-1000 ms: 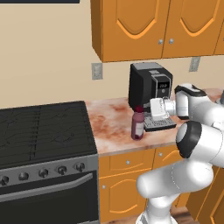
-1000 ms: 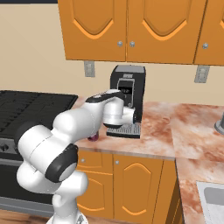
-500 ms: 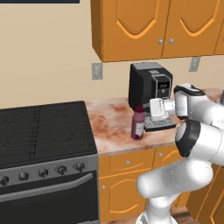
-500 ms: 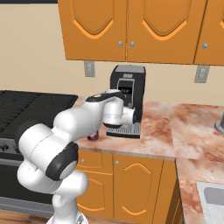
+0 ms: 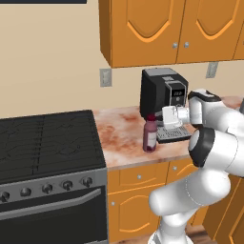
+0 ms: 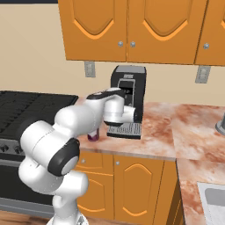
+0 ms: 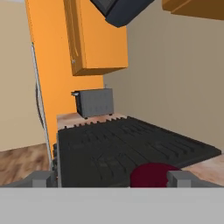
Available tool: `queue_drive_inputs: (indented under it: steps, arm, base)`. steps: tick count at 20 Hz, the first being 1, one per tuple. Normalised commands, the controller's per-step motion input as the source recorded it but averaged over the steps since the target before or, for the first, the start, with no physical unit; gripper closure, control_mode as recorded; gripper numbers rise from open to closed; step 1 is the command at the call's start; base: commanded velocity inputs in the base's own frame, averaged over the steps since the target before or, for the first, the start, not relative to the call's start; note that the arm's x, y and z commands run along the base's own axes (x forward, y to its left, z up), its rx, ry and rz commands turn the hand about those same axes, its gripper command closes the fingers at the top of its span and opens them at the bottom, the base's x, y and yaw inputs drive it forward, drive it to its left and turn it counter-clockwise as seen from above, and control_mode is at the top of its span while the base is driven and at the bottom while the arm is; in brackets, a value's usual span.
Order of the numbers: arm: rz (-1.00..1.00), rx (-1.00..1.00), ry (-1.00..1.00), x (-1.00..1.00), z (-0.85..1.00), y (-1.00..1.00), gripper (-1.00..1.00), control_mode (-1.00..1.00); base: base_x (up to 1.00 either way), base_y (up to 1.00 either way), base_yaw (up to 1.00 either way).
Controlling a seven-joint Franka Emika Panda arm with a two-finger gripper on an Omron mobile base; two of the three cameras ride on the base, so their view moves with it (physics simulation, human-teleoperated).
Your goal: There is a wine glass and glass cup on the dining counter. Place the wine bottle next to the wine glass and the juice bottle next to the glass cup.
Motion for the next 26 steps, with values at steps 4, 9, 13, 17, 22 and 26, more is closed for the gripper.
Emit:
queue_drive_inputs:
  steps: [4,9,13,17,22,26]
  arm:
    - [0.00,0.00,0.03,0.05,-0.13,0.00,-1.00,-1.00]
    - [0.00,0.00,0.00,0.00,0.00,-0.02,-1.00,-1.00]
    - [0.00,0.00,0.00,0.00,-0.02,0.00,-1.00,-1.00]
    - [0.00,0.00,0.00,0.00,0.00,-0.03,-1.00,-1.00]
    - [0.00,0.00,0.00,0.01,-0.17,0.00,-1.00,-1.00]
    - [0.00,0.00,0.00,0.04,-0.15,0.00,-1.00,-1.00]
  base:
    - [0.00,0.00,0.00]
    - [0.00,0.00,0.00]
    - [0.00,0.00,0.00]
    - [0.00,0.00,0.00]
    - [0.00,0.00,0.00]
    - [0.00,0.00,0.00]
